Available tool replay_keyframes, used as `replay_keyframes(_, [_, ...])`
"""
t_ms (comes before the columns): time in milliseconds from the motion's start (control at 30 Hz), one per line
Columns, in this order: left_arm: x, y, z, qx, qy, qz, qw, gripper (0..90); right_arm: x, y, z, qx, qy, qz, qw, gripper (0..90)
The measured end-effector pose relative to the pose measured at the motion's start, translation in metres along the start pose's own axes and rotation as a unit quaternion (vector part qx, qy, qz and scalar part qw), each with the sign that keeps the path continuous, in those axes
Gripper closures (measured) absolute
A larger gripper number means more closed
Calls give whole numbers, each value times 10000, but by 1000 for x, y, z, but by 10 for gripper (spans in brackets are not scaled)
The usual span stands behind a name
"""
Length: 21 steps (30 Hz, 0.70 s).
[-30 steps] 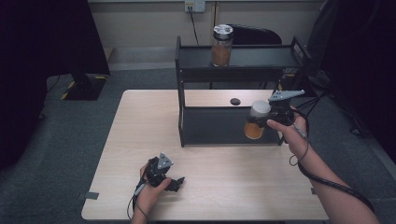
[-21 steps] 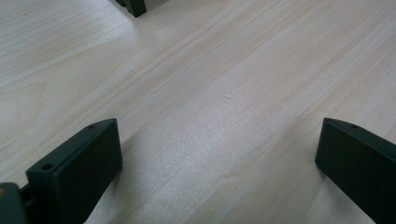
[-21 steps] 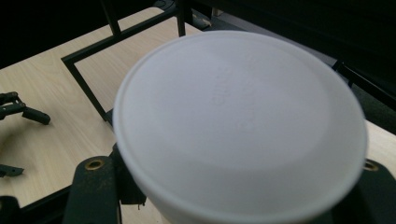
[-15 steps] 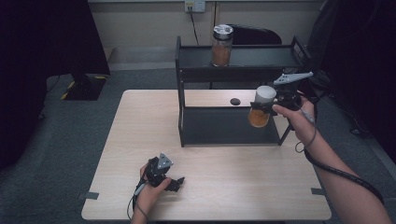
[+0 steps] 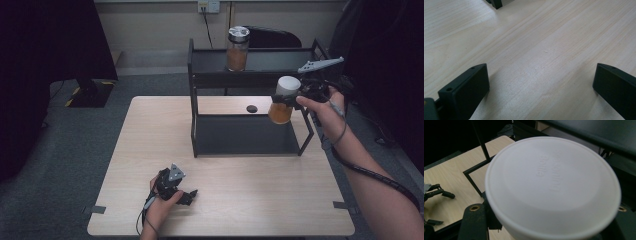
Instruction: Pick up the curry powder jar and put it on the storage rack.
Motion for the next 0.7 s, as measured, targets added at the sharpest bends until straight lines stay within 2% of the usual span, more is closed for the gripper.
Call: replay_keyframes(700, [0, 0, 0, 8, -5, -1, 10000, 0, 1, 41, 61, -35, 91, -87, 9999, 348])
Point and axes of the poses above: each handheld gripper's, and its own axes: y roughly backward along the jaws, z roughly out of its top, x roughly to its left, the point moved 3 cm from there along -y, roughly forward along the jaws, and after that the axes turned 6 degrees about z, right-handed, at the moved point
